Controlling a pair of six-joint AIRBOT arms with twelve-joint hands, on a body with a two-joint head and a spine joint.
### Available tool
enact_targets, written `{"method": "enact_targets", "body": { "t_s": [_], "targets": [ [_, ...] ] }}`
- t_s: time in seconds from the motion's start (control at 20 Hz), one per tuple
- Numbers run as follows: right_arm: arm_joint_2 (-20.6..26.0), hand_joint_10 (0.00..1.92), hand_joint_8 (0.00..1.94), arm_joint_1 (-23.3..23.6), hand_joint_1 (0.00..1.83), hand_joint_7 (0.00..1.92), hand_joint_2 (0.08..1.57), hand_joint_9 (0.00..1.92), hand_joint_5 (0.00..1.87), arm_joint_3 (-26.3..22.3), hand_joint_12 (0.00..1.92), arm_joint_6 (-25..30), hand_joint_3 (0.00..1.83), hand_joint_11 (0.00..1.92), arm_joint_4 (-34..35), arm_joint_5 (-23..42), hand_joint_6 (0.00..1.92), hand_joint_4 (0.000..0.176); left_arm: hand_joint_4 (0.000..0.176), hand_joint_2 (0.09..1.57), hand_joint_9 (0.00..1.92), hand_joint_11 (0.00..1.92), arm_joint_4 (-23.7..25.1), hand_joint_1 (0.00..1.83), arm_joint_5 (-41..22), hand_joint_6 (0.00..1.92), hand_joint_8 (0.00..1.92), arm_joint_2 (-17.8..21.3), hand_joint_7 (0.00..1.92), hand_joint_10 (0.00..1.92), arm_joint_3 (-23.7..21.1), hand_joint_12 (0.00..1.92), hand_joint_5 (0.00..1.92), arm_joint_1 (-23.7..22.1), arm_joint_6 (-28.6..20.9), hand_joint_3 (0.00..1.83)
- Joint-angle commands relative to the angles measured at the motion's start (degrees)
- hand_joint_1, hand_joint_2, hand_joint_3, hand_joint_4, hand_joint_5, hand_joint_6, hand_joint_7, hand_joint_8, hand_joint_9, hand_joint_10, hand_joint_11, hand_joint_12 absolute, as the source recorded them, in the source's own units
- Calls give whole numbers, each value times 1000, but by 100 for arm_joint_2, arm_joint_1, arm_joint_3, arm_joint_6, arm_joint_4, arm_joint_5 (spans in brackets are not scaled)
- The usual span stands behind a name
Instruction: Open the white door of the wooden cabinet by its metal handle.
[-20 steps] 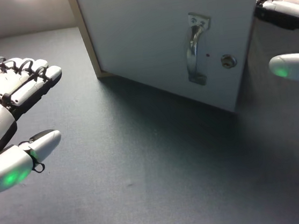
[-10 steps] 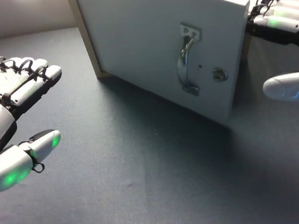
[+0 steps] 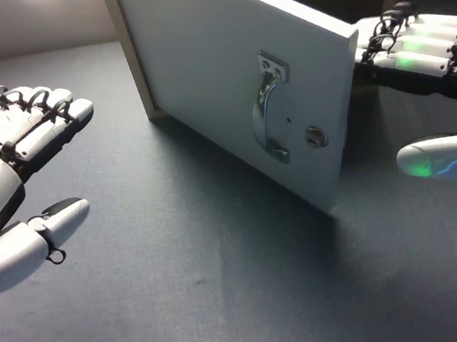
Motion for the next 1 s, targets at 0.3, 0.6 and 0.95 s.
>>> {"method": "enact_targets", "body": {
  "t_s": [0.3,0.6,0.95],
  "targets": [
    [-185,0,0,128,122,0,1439,0,0,-64,4,204,11,12,-183,742,0,0,0,1474,83,95,-22,185,-710,0,1,34,68,0,0,125,107,-19,-21,2],
    [-359,0,0,261,71,2,1431,0,1,-64,7,283,2,18,-431,750,0,0,0,1436,112,143,-22,169,-687,0,0,28,62,1,1,137,94,-19,-21,0],
    [-537,0,0,400,144,0,1428,0,0,-35,0,302,0,0,-602,694,0,0,0,1291,87,121,-23,145,-688,2,1,24,37,1,-4,152,115,-21,-21,0]
  ]
}}
